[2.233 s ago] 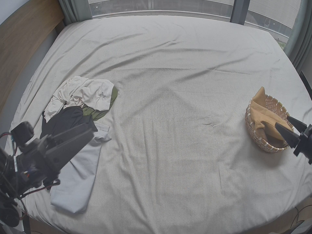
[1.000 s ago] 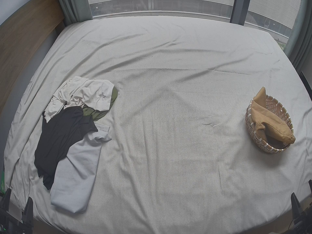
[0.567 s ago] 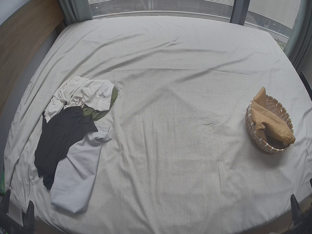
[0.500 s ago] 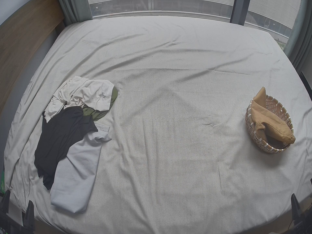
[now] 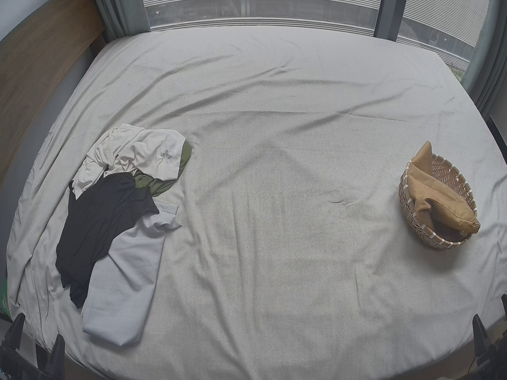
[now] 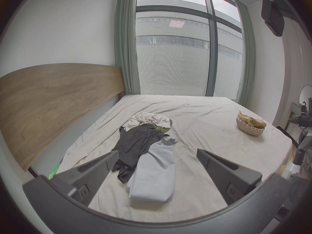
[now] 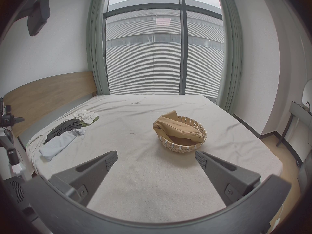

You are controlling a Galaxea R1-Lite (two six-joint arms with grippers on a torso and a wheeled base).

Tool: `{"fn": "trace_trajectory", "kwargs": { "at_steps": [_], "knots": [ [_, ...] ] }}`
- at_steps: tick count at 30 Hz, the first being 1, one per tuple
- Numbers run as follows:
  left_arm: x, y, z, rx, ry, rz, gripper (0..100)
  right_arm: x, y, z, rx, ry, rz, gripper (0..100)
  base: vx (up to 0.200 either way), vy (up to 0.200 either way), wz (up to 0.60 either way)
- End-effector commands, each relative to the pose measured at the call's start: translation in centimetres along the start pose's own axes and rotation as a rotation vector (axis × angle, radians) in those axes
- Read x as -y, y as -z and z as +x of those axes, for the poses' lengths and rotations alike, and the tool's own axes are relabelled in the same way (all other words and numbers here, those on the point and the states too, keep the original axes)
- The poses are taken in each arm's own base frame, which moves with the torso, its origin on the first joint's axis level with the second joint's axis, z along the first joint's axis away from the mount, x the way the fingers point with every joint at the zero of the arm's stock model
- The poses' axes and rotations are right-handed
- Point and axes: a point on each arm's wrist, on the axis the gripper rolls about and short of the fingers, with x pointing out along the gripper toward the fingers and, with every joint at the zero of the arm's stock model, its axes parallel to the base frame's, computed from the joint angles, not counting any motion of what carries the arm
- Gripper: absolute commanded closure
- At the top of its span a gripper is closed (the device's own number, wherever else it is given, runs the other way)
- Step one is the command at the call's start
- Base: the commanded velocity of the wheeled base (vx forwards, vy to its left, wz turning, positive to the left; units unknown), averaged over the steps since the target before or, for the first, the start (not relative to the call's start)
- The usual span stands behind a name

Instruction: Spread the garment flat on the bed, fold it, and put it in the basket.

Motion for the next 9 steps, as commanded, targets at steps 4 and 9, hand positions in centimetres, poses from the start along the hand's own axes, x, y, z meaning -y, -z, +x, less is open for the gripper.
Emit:
{"fn": "trace_trajectory", "kwargs": {
  "at_steps": [4,9],
  "knots": [
    [0.0,0.53,0.03,-0.005,0.0,0.001,0,0.0,0.48,0.12,-0.017,-0.002,-0.004,0,0.0,0.0,0.0],
    [0.0,0.53,0.03,-0.005,0.0,0.0,0,0.0,0.48,0.12,-0.017,-0.002,-0.003,0,0.0,0.0,0.0]
  ]
}}
